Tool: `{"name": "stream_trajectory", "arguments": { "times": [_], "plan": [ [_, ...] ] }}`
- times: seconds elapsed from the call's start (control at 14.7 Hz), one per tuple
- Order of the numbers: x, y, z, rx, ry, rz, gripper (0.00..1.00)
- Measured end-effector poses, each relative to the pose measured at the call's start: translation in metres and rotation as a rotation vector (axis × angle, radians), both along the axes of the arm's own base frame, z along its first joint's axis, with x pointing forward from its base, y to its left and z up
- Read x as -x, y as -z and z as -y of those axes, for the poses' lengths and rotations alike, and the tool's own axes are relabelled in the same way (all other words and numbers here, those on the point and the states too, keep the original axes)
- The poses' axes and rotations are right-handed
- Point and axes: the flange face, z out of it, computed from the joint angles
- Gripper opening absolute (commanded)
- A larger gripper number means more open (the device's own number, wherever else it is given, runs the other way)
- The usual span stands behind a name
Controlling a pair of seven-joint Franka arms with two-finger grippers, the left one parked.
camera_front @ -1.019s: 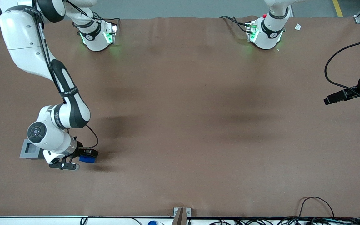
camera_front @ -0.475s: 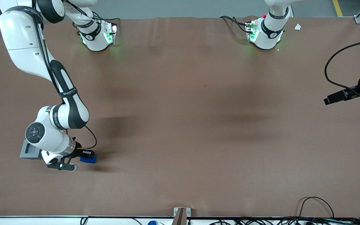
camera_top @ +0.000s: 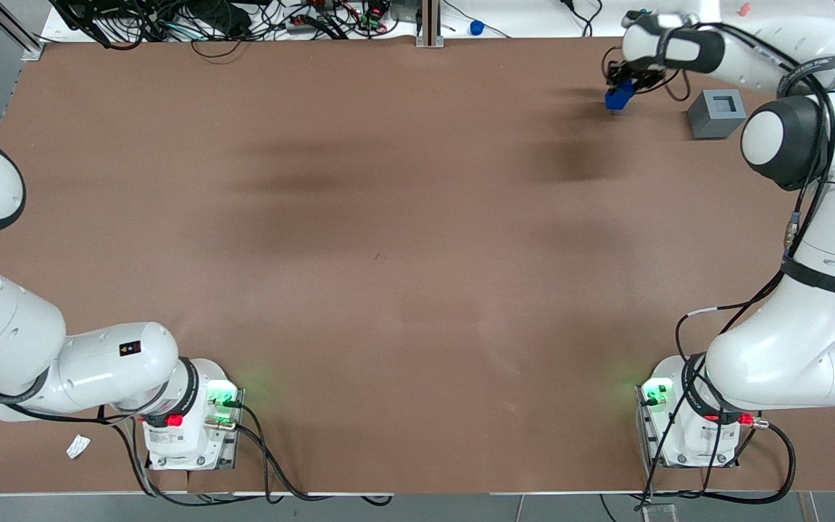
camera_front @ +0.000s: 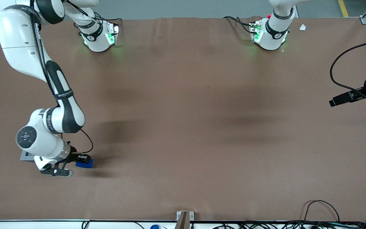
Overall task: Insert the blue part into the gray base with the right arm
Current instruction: 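Lift the blue cube and carry it over the gray base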
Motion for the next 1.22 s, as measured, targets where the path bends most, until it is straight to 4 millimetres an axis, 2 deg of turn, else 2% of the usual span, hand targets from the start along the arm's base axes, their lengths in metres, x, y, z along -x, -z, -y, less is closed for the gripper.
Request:
{"name": "stream_trajectory", "arguments": {
  "times": [0.14, 0.27, 0.48, 0.75, 1.22],
  "plan": [
    [-0.004, -0.015, 0.04, 0.008, -0.032, -0.007, 0.0],
    [-0.002, -0.02, 0.085, 0.013, -0.044, -0.015, 0.0],
    [0.004, -0.031, 0.131, 0.007, -0.055, -0.066, 0.0],
    [0.004, -0.055, 0.16, 0.005, -0.076, -0.081, 0.0],
    [0.013, -0.058, 0.203, 0.005, -0.072, -0.084, 0.0]
  ]
}}
